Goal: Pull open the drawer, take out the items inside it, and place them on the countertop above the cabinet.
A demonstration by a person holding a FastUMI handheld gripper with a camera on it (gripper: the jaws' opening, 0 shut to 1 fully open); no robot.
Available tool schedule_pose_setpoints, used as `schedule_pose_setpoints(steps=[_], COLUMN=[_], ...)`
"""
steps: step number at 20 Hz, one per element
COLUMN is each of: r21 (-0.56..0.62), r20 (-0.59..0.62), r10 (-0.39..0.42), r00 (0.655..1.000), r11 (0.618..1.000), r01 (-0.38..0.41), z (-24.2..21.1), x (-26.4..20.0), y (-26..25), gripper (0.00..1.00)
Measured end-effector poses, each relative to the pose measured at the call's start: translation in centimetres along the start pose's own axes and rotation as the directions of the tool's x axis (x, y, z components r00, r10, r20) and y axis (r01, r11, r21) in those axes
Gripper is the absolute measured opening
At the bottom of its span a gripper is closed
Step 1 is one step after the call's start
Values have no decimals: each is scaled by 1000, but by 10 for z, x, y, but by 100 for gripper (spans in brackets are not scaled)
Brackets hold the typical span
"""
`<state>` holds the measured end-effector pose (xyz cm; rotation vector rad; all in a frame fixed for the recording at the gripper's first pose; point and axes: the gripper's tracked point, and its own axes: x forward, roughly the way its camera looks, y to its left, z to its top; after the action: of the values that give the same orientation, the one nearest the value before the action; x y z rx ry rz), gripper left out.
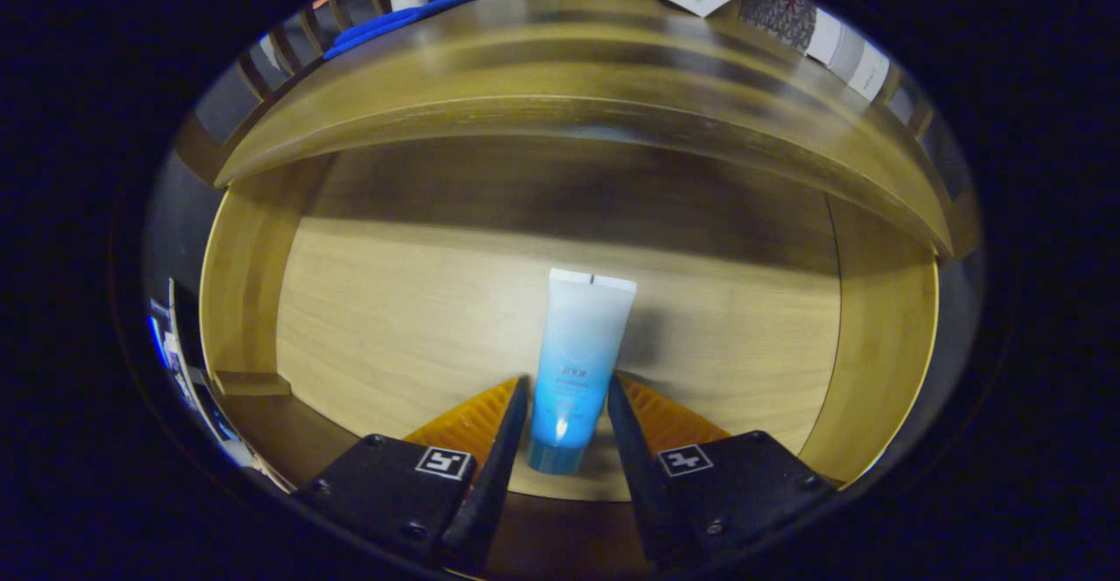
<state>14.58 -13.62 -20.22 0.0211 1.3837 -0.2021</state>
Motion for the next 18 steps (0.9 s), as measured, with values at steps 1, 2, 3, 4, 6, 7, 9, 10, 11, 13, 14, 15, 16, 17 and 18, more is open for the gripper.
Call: schedule_pose_setpoints(steps=[1, 2, 3, 4, 6, 7, 9, 10, 11, 13, 14, 15, 16, 17, 18], r21=[5, 0, 6, 6, 24, 21, -3, -7, -10, -9, -10, -12, -17, -22, -30], r20=[-4, -1, 2, 5, 14, 26, 62, 76, 86, 109, 122, 133, 142, 152, 161], r10=[6, -1, 3, 5, 5, 4, -3, 1, 6, 13, 14, 15, 19, 22, 23], r00=[1000, 1000, 1000, 1000, 1000, 1000, 998, 997, 996, 994, 992, 991, 990, 988, 987], r11=[1000, 1000, 1000, 1000, 1000, 1000, 1000, 1000, 1000, 1000, 1000, 1000, 1000, 1000, 999], r01=[-6, 1, -3, -5, -5, -5, 3, 0, -5, -12, -13, -14, -17, -19, -18], z=[-1, 0, -1, -2, -5, -5, -4, -4, -5, -3, -2, -3, -2, -2, -1], x=[3, 3, 4, 2, 0, -2, -13, -20, -25, -36, -42, -47, -53, -59, -65], y=[1, -1, -1, -1, -1, 0, 1, 3, 4, 4, 4, 4, 5, 6, 7], gripper=[61, 58, 57, 54, 49, 47, 44, 44, 44, 44, 45, 45, 45, 45, 44])
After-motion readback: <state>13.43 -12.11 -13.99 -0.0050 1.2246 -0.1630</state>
